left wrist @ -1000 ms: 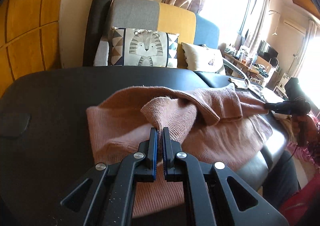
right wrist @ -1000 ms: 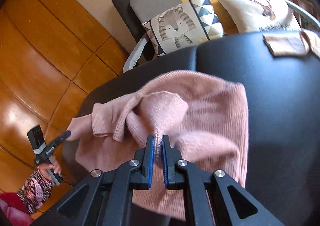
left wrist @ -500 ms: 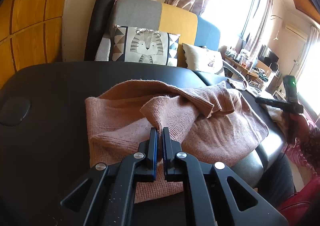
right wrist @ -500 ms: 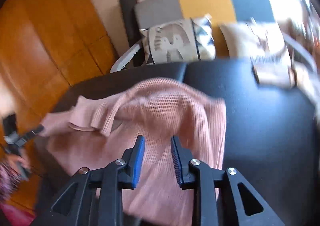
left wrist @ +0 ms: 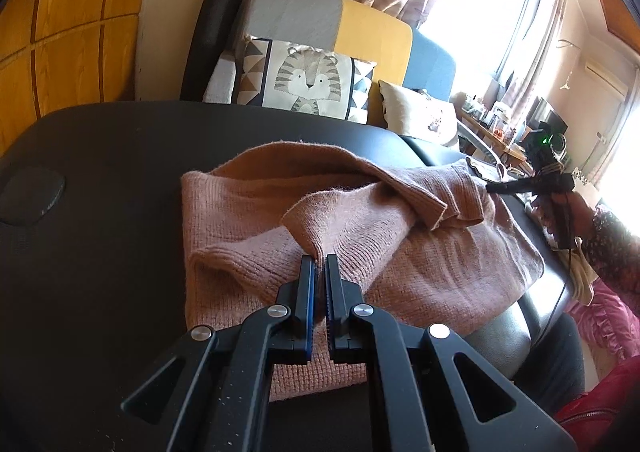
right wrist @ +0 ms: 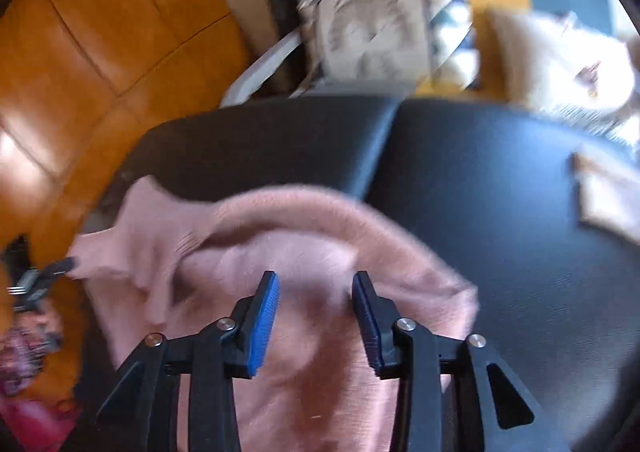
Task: Fold clothes
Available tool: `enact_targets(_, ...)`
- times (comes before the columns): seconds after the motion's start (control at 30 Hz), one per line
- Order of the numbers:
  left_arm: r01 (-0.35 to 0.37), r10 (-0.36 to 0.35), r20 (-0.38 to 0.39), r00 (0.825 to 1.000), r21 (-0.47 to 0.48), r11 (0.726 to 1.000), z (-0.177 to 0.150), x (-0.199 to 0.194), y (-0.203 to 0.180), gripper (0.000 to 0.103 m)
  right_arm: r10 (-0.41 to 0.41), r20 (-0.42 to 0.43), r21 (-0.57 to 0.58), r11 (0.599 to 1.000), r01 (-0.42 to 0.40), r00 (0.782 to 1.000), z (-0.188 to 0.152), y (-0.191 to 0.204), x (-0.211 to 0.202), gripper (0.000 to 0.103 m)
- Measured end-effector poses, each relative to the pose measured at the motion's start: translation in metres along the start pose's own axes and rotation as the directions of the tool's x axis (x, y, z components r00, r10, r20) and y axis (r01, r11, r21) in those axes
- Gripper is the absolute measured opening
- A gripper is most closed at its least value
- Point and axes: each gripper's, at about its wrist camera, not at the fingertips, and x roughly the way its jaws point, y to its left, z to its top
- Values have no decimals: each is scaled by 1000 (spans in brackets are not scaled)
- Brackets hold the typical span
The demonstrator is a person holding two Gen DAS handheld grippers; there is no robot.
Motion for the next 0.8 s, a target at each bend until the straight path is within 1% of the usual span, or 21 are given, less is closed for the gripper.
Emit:
enact_targets(0.03, -2, 2, -3, 1000, -5, 1000, 0, 2, 1, 4, 2, -29, 0, 1000, -2, 1000, 0, -1, 7, 49)
enact_targets(0.1, -6, 6, -7, 1000, -15, 1000, 0, 5, 3, 4, -42, -57, -14, 999, 41, 997, 0, 1, 19, 49)
enact_targets(0.13, -5, 4, -7, 1000, -20, 1000, 0, 5, 4, 4, -59, -60, -14, 998, 58, 996, 0, 2, 23, 48)
enact_targets(0.17, -3, 3, -4, 1000, -21, 1000, 0, 4, 4, 4, -69, -50, 1, 998, 69, 996, 0, 2, 24, 43)
enact_targets(0.2, -1, 1, 1, 1000, -19, 1000, 0, 3, 3, 4, -71, -25, 37, 997, 72, 997, -1, 2, 22, 23)
enact_targets(0.23, 2, -2, 6, 1000, -15, 1000, 1, 1, 3, 4, -65, 4, 66, 996, 64, 998, -3, 2, 17, 8)
enact_targets(0.3, 14, -14, 19, 1000, -8, 1000, 2, -5, 1, 4, -30, 75, 107, 994, 22, 997, -11, 7, 2, 8)
enact_targets(0.37, 36, -36, 45, 998, 3, 999, 2, -15, -1, 4, -1, 136, 126, 992, -17, 991, -21, 15, -13, 8)
enact_targets(0.43, 57, -58, 73, 996, 15, 998, 2, -27, -5, 4, 60, 205, 143, 985, -91, 977, -36, 24, -34, 8)
enact_targets(0.47, 67, -69, 85, 994, 22, 998, 2, -33, -7, 4, 84, 225, 144, 982, -119, 971, -45, 29, -44, 8)
enact_targets(0.53, 83, -86, 103, 991, 34, 996, 1, -44, -11, 4, 129, 254, 140, 976, -168, 959, -62, 41, -60, 8)
enact_targets(0.63, 97, -103, 122, 987, 49, 994, -3, -60, -15, 4, 173, 272, 138, 967, -216, 947, -86, 56, -71, 8)
enact_targets(0.73, 102, -107, 135, 985, 50, 994, -8, -72, -15, 4, 198, 301, 172, 951, -258, 933, -115, 64, -81, 8)
enact_targets(0.77, 100, -106, 135, 985, 49, 994, -10, -73, -15, 4, 212, 315, 188, 941, -280, 925, -124, 64, -84, 8)
enact_targets(0.8, 91, -97, 126, 987, 51, 995, -11, -72, -14, 4, 223, 317, 199, 935, -294, 922, -133, 64, -84, 8)
